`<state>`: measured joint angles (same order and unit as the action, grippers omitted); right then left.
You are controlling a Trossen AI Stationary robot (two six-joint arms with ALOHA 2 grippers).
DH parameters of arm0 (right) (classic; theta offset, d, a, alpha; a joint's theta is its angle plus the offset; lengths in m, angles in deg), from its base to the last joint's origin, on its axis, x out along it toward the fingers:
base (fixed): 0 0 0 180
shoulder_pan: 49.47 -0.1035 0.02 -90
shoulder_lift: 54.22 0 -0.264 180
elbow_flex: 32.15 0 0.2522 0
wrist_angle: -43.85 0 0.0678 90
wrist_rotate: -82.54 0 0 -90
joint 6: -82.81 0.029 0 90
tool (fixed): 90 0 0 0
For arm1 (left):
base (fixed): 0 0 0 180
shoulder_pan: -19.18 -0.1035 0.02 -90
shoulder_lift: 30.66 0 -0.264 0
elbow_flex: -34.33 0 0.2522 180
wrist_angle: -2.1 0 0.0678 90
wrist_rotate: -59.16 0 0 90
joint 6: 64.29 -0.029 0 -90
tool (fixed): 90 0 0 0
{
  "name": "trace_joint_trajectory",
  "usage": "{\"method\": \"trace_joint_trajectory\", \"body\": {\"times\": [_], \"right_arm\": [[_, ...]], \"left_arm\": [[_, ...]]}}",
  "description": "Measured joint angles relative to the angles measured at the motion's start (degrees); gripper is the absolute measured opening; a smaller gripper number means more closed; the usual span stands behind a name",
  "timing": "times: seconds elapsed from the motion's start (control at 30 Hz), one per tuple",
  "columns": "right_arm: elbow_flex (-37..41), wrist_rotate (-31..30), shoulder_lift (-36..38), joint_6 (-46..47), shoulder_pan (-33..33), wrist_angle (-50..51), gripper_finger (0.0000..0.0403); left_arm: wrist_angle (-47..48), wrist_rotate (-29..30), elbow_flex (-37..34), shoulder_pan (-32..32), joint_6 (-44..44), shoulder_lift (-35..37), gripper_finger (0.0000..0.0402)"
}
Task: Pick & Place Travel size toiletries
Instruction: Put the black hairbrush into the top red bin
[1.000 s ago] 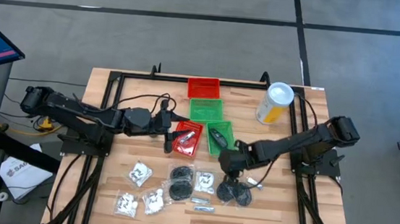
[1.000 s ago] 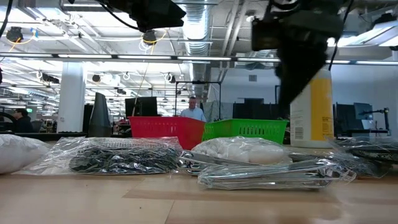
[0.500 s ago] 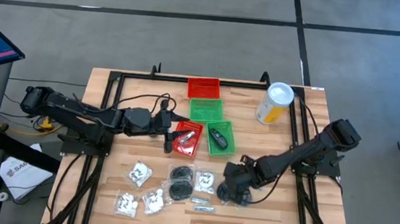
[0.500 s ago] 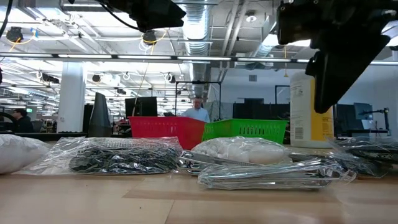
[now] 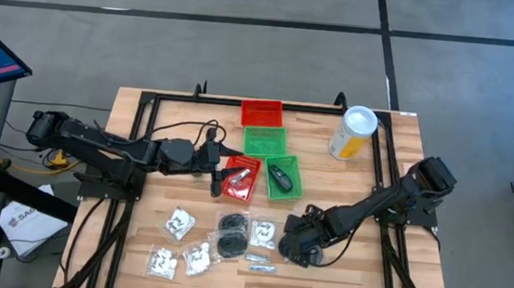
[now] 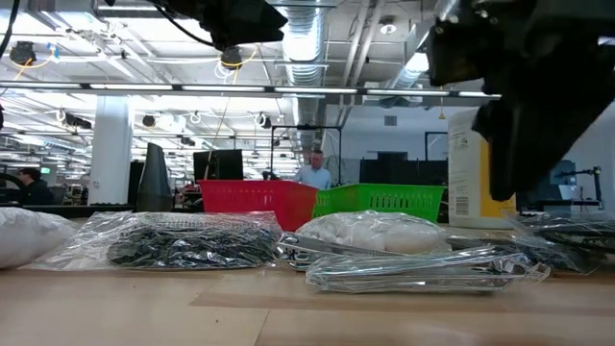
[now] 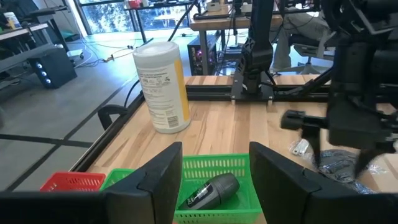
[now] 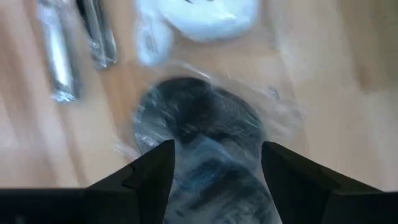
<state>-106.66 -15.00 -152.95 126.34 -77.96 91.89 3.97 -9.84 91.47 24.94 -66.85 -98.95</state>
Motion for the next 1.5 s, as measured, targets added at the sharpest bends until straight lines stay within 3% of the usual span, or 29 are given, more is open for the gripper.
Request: {"method": "trace_joint_trajectory", "body": {"times": [0.63,0.8,1.03,1.5], "right_arm": [[0.1,0.2,-4.8,-0.6,0.0,-0.2,0.0221],[0.1,0.2,-4.8,-0.5,0.0,0.4,0.0171],[0.1,0.3,-4.5,-0.4,0.1,2.0,0.0016],[-6.9,0.8,-4.4,-3.5,0.1,10.0,0.0001]], "left_arm": [[0.3,-0.1,0.0,0.0,0.0,0.0,0.0177],[0.4,0.0,0.0,0.0,0.1,0.0,0.0177],[0.3,-0.1,0.0,0.0,0.0,0.0,0.0177],[0.3,-0.1,0.0,0.0,0.1,0.0,0.0177]]}}
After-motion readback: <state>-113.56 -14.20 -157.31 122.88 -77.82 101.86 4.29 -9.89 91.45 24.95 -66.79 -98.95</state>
